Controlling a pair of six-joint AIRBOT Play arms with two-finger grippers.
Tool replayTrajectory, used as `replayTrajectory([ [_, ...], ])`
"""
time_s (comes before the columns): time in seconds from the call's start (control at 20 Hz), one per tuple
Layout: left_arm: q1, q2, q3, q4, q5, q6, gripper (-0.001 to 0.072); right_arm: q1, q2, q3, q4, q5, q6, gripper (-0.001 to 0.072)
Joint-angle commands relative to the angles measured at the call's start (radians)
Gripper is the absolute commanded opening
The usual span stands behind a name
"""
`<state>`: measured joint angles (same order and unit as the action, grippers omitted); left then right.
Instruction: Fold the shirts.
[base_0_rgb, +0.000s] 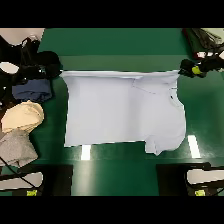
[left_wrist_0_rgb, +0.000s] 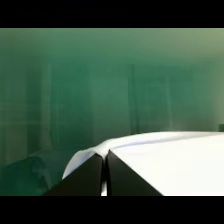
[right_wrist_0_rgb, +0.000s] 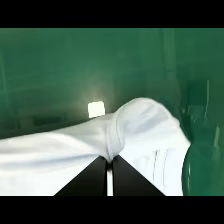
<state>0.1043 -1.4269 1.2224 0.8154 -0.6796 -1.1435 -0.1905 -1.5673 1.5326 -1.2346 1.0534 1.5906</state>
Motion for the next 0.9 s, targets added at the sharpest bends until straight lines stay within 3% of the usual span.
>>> replayTrajectory([
  [0.0,0.001,-0.043,0.011,0.005,0.040,0.043,0.0022,0.010,-0.027,-0.003,-0.094,-0.071,0.010,0.0014],
  [0.3,0.001,-0.055,0.006,0.203,-0.291,0.052,0.0022,0.029,-0.026,-0.054,-0.253,0.142,-0.032,0.0014],
  [0.6,0.001,-0.074,0.006,0.244,-0.380,0.030,0.0023,0.046,-0.026,-0.126,-0.248,0.190,-0.027,0.0020],
  [0.65,0.001,-0.087,0.006,0.245,-0.402,0.010,0.0023,0.051,-0.027,-0.126,-0.241,0.207,-0.027,0.0039],
  [0.7,0.001,-0.101,0.006,0.245,-0.424,-0.008,0.0025,0.053,-0.027,-0.125,-0.225,0.216,-0.027,0.0195],
  [0.75,0.001,-0.113,0.006,0.245,-0.439,-0.014,0.0139,0.053,-0.026,-0.124,-0.204,0.230,-0.027,0.0345],
  [0.8,0.001,-0.117,0.006,0.248,-0.444,-0.040,0.0364,0.053,-0.026,-0.124,-0.195,0.248,-0.027,0.0357],
  [0.85,0.003,-0.116,0.007,0.261,-0.448,-0.074,0.0440,0.053,-0.026,-0.124,-0.196,0.275,-0.027,0.0357],
])
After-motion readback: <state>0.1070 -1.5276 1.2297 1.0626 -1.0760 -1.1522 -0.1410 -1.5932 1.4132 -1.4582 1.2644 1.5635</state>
